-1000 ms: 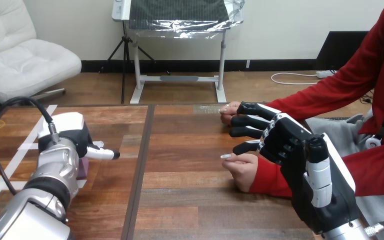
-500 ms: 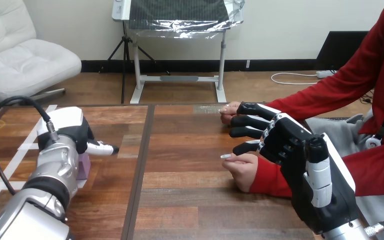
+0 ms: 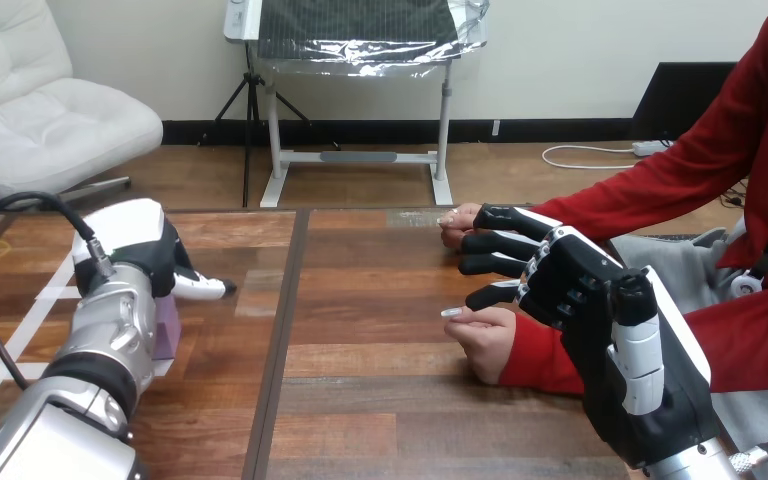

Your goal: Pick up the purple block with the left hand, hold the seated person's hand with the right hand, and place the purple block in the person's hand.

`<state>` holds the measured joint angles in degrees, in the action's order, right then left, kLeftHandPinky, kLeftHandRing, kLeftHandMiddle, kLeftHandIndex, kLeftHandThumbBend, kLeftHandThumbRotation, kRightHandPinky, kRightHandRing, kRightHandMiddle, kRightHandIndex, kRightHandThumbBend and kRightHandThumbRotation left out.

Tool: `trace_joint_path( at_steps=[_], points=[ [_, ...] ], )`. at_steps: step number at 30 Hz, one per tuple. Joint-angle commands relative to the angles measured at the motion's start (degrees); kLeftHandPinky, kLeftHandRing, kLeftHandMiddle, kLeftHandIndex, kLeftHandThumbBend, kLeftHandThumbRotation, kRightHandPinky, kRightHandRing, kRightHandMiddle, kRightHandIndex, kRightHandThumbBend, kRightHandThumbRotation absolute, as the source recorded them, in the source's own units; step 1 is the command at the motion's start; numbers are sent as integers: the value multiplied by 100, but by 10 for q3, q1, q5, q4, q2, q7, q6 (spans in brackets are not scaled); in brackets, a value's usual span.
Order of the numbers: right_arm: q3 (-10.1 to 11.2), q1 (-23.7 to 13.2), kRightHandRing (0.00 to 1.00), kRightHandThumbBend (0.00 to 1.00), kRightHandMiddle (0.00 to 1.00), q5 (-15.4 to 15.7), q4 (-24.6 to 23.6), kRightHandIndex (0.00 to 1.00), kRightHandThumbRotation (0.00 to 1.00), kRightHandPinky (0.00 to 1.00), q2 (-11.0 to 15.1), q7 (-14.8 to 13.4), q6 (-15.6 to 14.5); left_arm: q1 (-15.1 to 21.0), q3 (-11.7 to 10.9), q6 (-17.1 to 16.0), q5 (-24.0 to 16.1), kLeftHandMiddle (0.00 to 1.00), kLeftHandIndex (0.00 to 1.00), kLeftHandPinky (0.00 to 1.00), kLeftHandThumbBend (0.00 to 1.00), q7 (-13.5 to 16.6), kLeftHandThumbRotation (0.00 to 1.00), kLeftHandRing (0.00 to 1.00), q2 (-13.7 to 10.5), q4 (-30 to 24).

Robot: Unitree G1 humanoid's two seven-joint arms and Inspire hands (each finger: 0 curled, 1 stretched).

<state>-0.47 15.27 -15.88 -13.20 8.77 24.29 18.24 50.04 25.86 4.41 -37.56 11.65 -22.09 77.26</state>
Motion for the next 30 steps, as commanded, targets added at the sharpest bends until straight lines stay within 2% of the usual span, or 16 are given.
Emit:
trace_joint_path(
  at_steps=[1,10,18,30],
  points=[
    [3,-37,73,87,75,-8,-2,77,100,60,-6,-3,6,31,-6,-9,3,47,49,32,72,21,47,42,-15,-17],
    [2,-37,73,88,75,-7,-2,78,100,60,-4,-2,5,30,-19,-17,15,43,45,27,74,43,43,36,-14,-19],
    [2,-37,73,88,75,-8,-1,78,100,61,-5,-2,5,28,-41,-36,35,43,45,27,74,63,38,36,-14,-22],
    [2,-37,73,88,76,-8,-3,78,100,61,-3,-1,4,30,-52,-51,45,42,42,27,74,90,34,35,-16,-24]
  ],
)
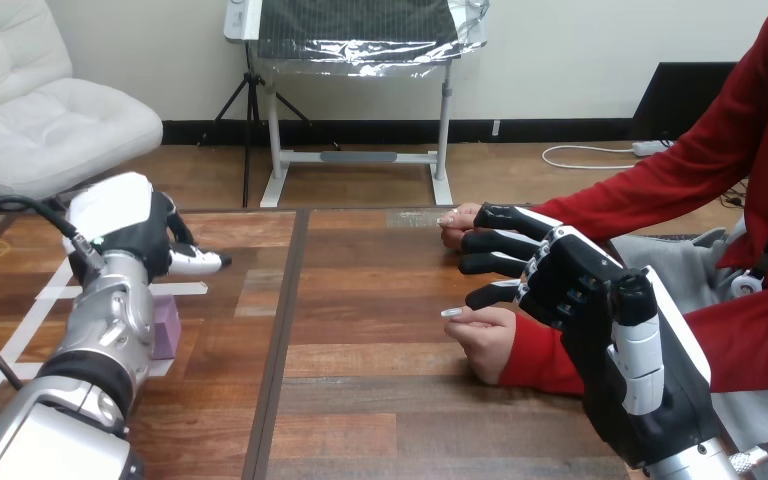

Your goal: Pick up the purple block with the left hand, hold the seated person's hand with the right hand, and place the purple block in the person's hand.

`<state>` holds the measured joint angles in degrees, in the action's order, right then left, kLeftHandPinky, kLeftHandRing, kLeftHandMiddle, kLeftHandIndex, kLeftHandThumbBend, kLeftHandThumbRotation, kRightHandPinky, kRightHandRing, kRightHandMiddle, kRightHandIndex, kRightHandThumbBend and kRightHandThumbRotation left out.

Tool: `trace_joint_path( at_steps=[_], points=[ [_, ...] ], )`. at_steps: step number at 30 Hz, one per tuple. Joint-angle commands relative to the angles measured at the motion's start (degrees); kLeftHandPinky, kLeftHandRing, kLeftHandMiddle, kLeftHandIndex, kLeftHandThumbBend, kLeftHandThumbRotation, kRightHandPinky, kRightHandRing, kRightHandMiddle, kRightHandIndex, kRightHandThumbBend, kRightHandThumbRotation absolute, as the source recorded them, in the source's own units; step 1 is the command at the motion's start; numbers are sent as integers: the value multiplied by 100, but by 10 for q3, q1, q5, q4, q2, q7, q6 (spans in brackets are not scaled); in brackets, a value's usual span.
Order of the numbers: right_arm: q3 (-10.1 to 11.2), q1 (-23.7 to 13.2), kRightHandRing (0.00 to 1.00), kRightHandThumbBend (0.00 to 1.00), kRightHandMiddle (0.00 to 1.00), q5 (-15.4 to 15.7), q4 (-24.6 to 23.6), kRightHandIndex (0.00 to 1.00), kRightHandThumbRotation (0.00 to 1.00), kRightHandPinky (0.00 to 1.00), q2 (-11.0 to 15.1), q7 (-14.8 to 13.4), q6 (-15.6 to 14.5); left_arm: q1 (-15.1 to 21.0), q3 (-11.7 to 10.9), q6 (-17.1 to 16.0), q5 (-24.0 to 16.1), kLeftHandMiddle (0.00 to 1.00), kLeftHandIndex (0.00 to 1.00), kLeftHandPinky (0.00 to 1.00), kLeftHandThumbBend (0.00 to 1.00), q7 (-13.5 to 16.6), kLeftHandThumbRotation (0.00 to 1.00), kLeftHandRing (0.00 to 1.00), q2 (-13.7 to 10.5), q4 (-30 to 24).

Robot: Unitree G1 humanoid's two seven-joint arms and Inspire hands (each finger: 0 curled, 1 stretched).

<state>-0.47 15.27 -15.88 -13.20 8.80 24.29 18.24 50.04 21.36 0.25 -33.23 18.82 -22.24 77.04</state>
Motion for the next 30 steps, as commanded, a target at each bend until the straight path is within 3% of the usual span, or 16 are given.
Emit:
trace_joint_path(
  at_steps=[1,8,13,22,30],
  points=[
    [2,-37,74,88,76,-7,-3,78,100,61,-3,-1,4,31,-6,-10,2,42,43,27,74,19,35,35,-15,-21],
    [3,-38,73,87,76,-7,1,78,100,61,-5,0,9,37,2,0,-6,51,53,35,75,11,38,45,-18,-21],
    [2,-39,73,87,75,-6,3,78,100,61,-6,-2,9,41,7,7,-11,62,64,49,76,0,41,58,-21,-21],
    [0,-38,72,88,75,-3,1,78,100,60,-6,-4,5,48,21,26,-27,76,78,67,79,-44,51,74,-25,-19],
    [1,-38,73,87,75,-5,5,78,100,60,-7,-1,9,51,51,44,-59,86,85,82,84,-79,64,85,-28,-16]
  ],
)
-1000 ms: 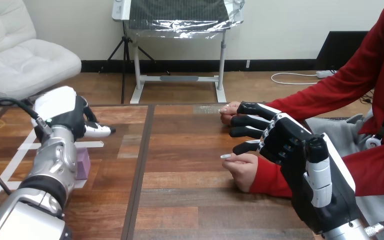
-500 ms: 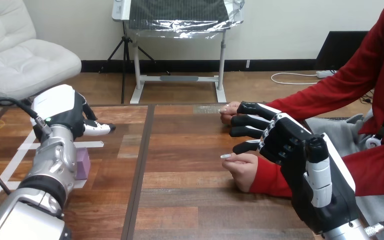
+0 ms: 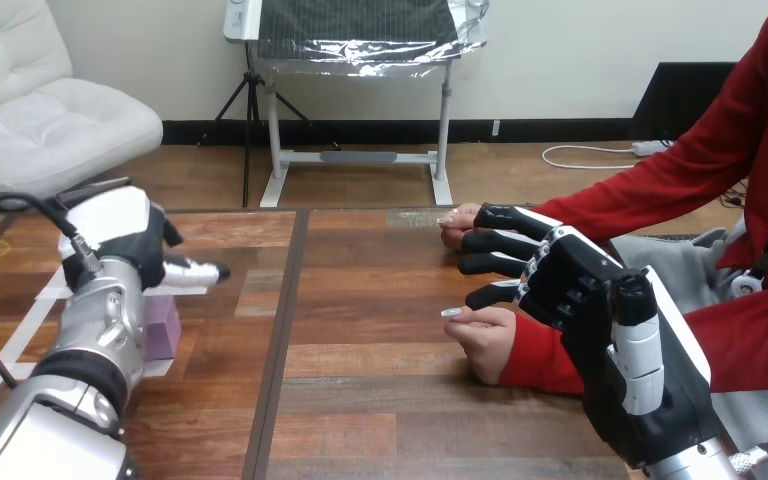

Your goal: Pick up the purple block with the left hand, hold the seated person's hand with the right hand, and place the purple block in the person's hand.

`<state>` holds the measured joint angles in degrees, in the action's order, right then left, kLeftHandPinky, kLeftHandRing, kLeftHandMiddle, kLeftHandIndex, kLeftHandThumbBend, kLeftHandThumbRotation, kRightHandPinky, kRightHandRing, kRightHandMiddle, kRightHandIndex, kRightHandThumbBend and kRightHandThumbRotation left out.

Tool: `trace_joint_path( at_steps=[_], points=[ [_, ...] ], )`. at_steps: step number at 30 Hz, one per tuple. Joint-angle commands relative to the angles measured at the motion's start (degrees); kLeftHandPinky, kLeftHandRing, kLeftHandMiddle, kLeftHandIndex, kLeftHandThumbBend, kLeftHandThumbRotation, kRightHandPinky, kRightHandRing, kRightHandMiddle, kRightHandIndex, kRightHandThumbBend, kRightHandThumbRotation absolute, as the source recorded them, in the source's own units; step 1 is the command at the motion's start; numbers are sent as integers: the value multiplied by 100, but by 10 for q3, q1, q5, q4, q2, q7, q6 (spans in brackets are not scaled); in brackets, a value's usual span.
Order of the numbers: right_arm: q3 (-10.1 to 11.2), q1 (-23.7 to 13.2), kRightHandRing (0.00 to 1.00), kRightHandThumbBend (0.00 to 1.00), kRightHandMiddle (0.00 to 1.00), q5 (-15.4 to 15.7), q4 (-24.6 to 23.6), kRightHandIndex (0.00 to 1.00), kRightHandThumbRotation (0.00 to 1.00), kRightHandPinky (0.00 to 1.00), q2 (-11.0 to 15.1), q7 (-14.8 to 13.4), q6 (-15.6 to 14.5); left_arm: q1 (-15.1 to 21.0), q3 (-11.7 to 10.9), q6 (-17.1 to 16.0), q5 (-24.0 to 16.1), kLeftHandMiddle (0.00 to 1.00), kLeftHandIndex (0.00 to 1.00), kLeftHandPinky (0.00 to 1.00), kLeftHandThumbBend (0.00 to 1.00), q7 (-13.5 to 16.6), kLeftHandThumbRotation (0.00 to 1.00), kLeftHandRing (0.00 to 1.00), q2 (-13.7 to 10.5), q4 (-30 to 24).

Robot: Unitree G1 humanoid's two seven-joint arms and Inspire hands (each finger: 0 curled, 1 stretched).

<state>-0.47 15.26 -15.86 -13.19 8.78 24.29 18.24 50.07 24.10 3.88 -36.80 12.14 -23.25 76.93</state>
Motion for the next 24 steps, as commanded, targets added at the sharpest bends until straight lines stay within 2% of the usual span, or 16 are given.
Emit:
trace_joint_path(
  at_steps=[1,4,10,24],
  points=[
    [1,-38,73,87,75,-6,5,78,100,60,-7,-1,10,50,27,8,-27,86,86,83,84,-15,65,85,-18,-15],
    [1,-38,73,86,75,-7,7,78,100,60,-7,0,11,48,35,11,-38,87,87,86,86,-16,68,87,-18,-14],
    [1,-36,73,87,75,-5,6,78,100,60,-8,-2,11,44,36,16,-39,88,88,89,90,-26,71,88,-16,-13],
    [2,-34,73,87,75,-8,3,78,100,60,-4,2,9,36,32,25,-36,90,89,91,91,-35,66,89,-9,-12]
  ],
)
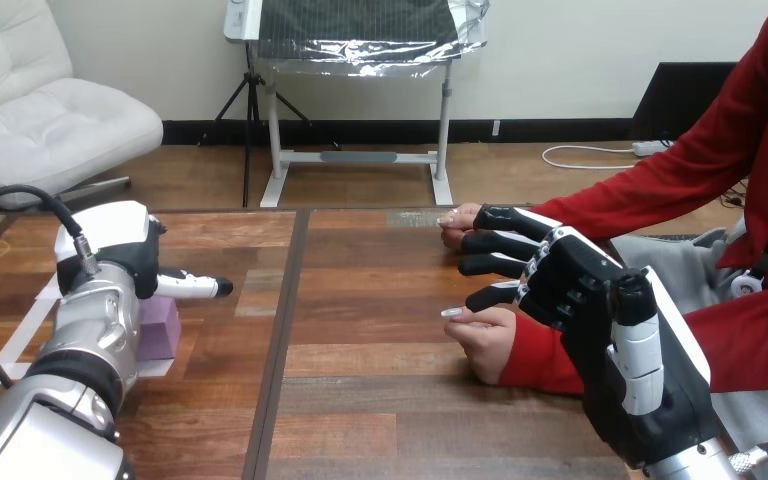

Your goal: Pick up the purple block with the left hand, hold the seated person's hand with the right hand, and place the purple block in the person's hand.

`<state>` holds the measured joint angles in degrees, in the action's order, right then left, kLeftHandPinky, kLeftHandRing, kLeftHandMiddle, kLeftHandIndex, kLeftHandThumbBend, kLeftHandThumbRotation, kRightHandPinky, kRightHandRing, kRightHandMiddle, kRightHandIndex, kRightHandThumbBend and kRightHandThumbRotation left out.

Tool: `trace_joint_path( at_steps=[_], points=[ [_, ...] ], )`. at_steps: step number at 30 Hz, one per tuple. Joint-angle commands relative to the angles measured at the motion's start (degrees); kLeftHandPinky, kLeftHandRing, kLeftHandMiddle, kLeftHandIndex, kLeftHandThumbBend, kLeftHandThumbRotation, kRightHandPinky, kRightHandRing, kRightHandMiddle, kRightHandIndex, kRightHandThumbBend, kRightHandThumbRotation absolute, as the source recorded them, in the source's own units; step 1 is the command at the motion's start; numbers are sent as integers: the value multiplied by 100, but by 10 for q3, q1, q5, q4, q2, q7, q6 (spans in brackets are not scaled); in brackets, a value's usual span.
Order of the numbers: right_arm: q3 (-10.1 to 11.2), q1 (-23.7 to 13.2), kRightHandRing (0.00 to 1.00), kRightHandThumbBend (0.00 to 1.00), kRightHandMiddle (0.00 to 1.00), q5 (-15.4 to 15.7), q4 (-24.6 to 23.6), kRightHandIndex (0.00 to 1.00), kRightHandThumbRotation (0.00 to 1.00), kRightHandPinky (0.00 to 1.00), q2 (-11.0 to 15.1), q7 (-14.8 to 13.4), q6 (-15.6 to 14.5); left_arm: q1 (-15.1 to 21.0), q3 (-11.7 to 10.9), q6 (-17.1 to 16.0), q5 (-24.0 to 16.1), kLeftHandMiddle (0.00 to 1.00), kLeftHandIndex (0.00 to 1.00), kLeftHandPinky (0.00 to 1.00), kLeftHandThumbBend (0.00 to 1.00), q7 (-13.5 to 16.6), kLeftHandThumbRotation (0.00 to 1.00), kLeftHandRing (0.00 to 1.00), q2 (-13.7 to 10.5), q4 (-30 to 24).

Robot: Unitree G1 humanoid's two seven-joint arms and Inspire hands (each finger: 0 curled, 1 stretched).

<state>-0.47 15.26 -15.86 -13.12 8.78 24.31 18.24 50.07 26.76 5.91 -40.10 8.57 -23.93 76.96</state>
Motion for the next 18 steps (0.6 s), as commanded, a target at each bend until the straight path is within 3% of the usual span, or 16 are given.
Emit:
trace_joint_path(
  at_steps=[1,18],
  points=[
    [2,-34,73,87,75,-9,3,78,100,60,-4,3,10,36,5,6,-3,90,89,91,91,1,66,89,-1,-12],
    [3,-33,73,87,76,-9,-1,78,100,60,-2,3,8,26,4,21,0,91,89,93,90,-14,65,90,4,-7]
  ],
)
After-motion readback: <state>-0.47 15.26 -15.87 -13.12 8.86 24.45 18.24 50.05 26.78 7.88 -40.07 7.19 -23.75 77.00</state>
